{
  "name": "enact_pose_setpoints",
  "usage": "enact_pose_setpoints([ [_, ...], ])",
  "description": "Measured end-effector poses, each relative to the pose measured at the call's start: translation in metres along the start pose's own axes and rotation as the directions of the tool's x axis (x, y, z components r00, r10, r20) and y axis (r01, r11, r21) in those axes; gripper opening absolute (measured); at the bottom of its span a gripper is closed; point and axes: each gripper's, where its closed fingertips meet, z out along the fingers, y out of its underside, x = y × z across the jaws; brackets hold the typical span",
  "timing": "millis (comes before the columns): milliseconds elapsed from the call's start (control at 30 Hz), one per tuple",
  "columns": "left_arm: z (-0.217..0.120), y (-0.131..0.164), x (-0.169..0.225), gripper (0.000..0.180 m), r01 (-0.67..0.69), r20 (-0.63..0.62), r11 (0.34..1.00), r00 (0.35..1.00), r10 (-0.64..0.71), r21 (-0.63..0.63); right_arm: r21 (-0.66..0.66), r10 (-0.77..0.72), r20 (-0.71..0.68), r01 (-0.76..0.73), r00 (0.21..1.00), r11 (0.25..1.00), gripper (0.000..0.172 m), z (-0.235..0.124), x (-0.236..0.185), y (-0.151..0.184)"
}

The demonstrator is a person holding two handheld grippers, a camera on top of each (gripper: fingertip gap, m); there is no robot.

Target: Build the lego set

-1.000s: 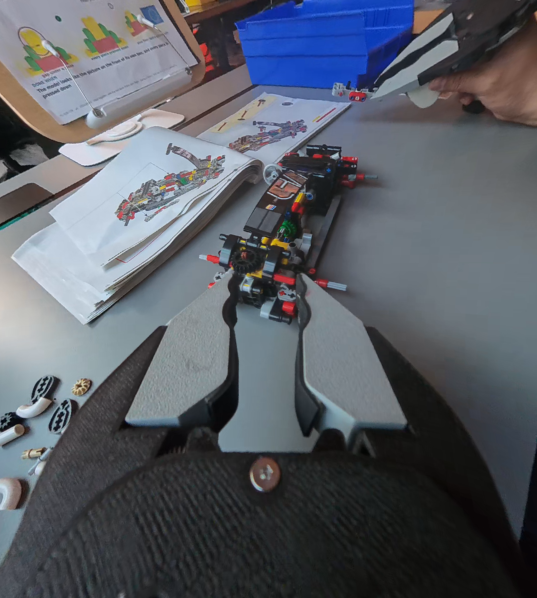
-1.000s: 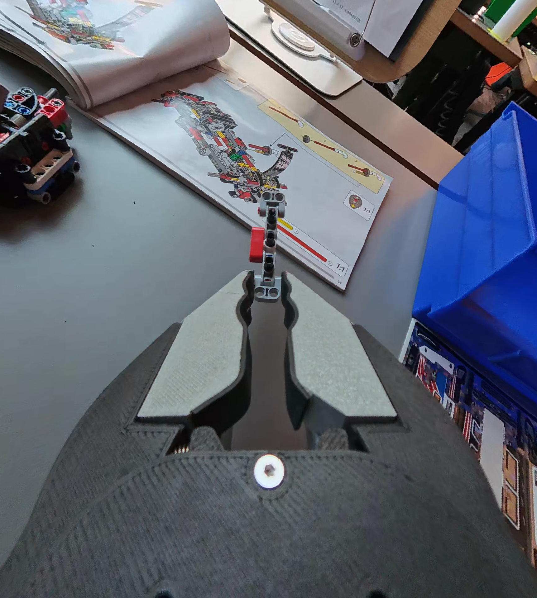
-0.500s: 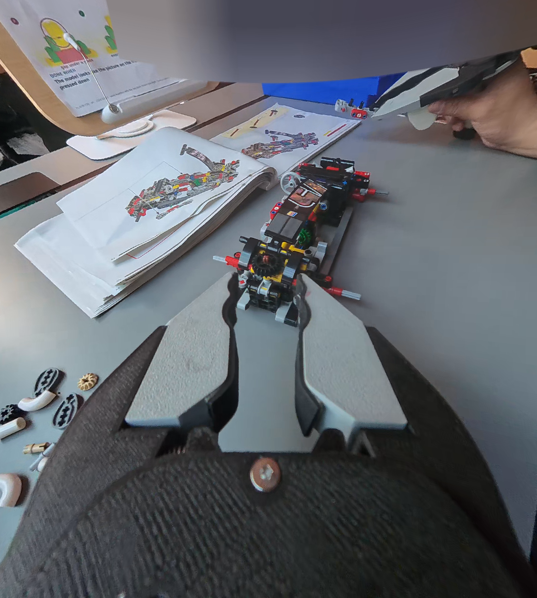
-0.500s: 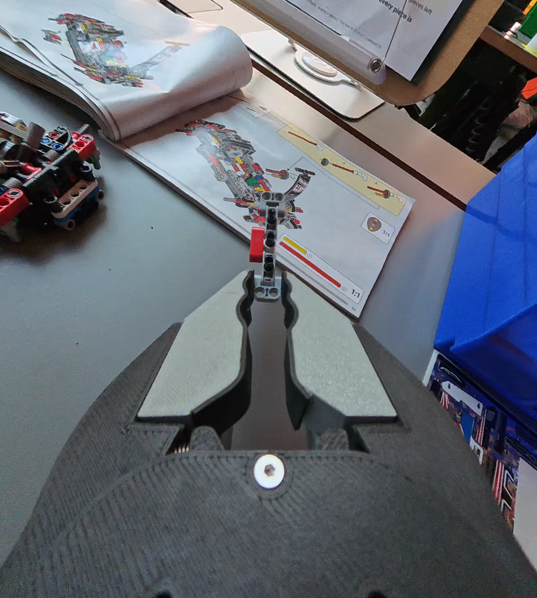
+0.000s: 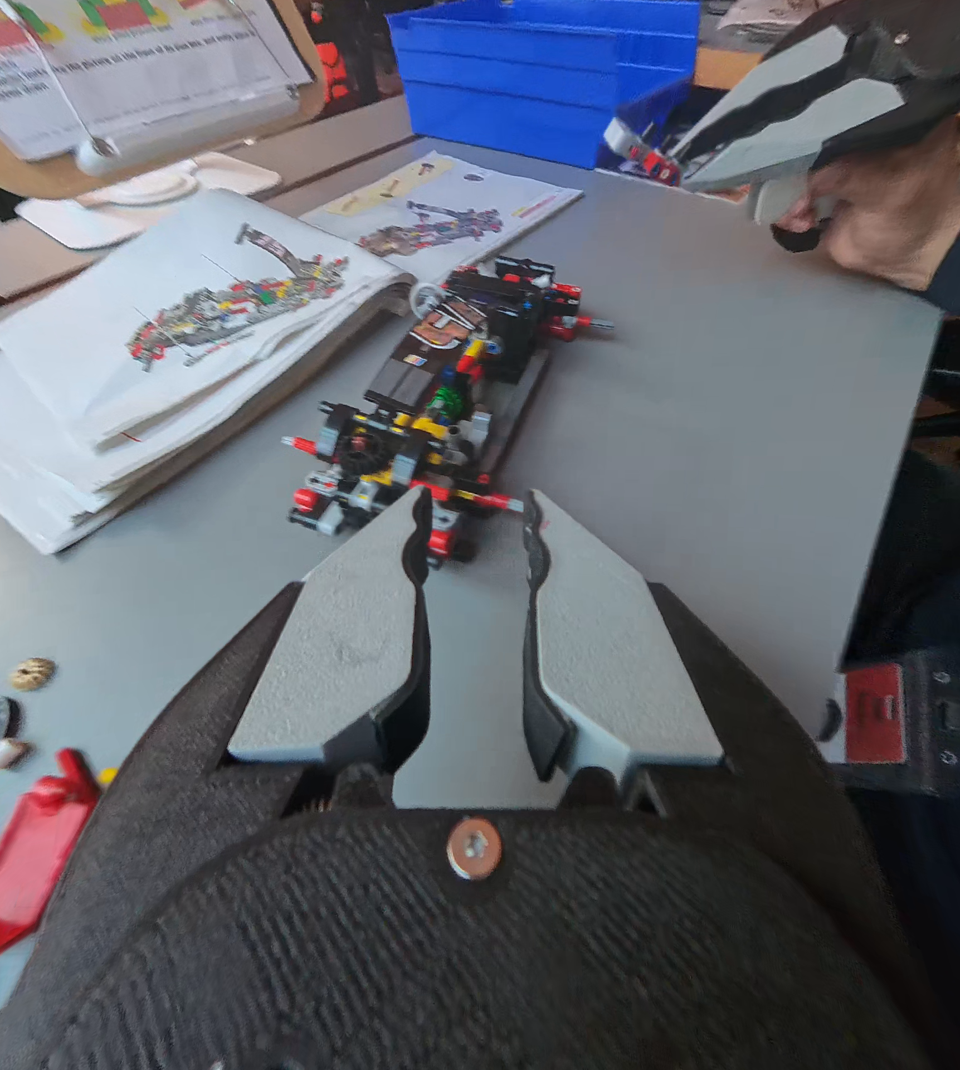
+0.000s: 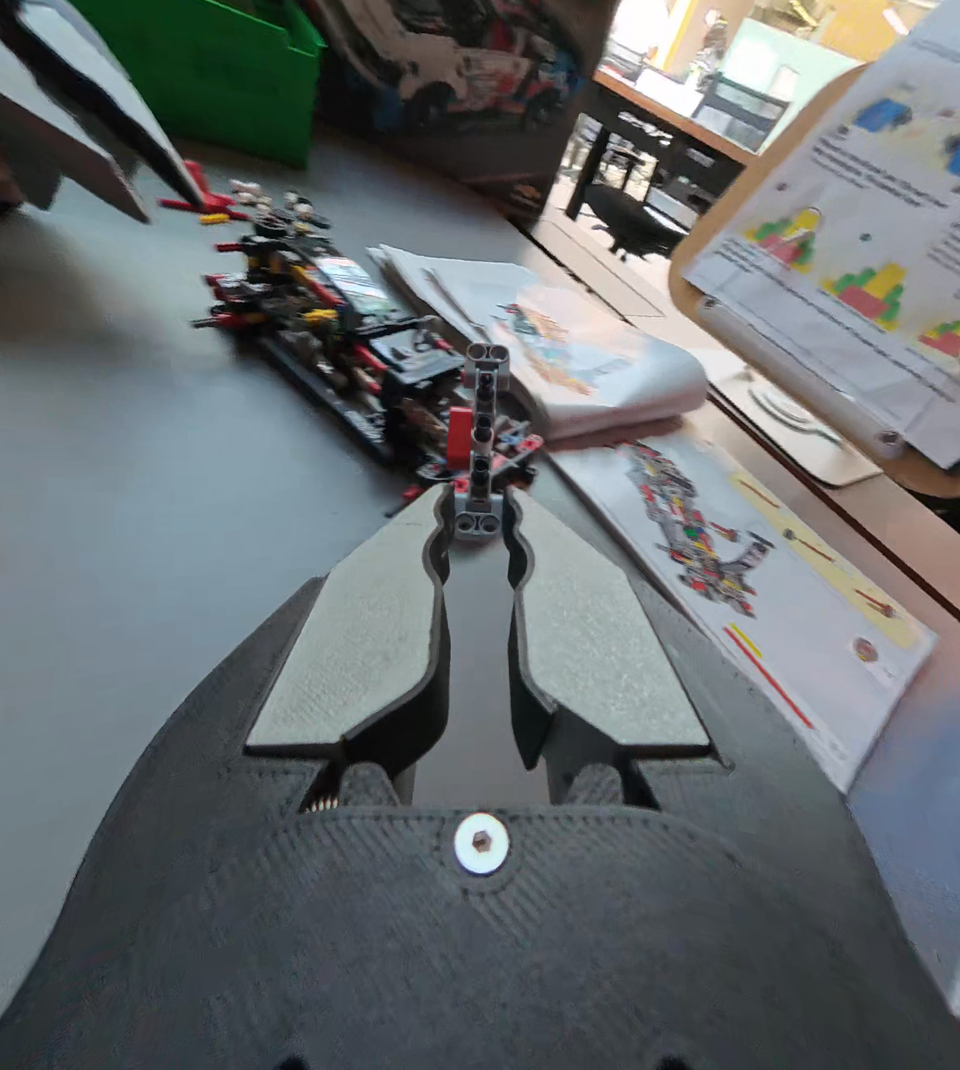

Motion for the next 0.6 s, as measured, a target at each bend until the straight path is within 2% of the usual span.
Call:
enact_pose_setpoints([
  [67, 0.002, 0.006, 0.012, 0.033, 0.003, 0.001, 0.999, 1.0, -0.003, -0.045, 0.006, -0.009, 0.087, 0.008, 0.996, 1.0, 0.013, 0.001, -0.031, -0.004],
  [167, 0.001, 0.009, 0.026, 0.032, -0.055, 0.029, 0.997, 0.998, 0.057, -0.063, -0.03, -0.084, 0.108, 0.087, 0.991, 0.996, 0.014, 0.004, -0.056, -0.002],
  [300, 0.001, 0.01, 0.034, 0.028, -0.104, 0.045, 0.992, 0.993, 0.107, -0.072, -0.071, -0.207, 0.099, 0.215, 0.973, 0.974, 0.014, 0.008, -0.072, 0.002],
  [433, 0.005, 0.015, 0.034, 0.029, -0.118, 0.047, 0.987, 0.991, 0.124, -0.113, -0.084, -0.216, 0.113, 0.225, 0.97, 0.971, 0.014, 0.01, -0.077, 0.005],
  [467, 0.005, 0.015, 0.035, 0.027, -0.123, 0.046, 0.986, 0.991, 0.128, -0.111, -0.077, -0.203, 0.115, 0.212, 0.972, 0.974, 0.014, 0.009, -0.076, 0.004],
  [567, 0.002, 0.01, 0.038, 0.005, -0.14, 0.033, 0.987, 0.989, 0.143, -0.074, -0.069, -0.161, 0.124, 0.171, 0.979, 0.983, 0.014, 0.007, -0.075, 0.003],
  [600, 0.002, 0.01, 0.038, 0.004, -0.138, 0.028, 0.988, 0.99, 0.14, -0.07, -0.066, -0.156, 0.122, 0.165, 0.98, 0.984, 0.014, 0.007, -0.074, 0.003],
])
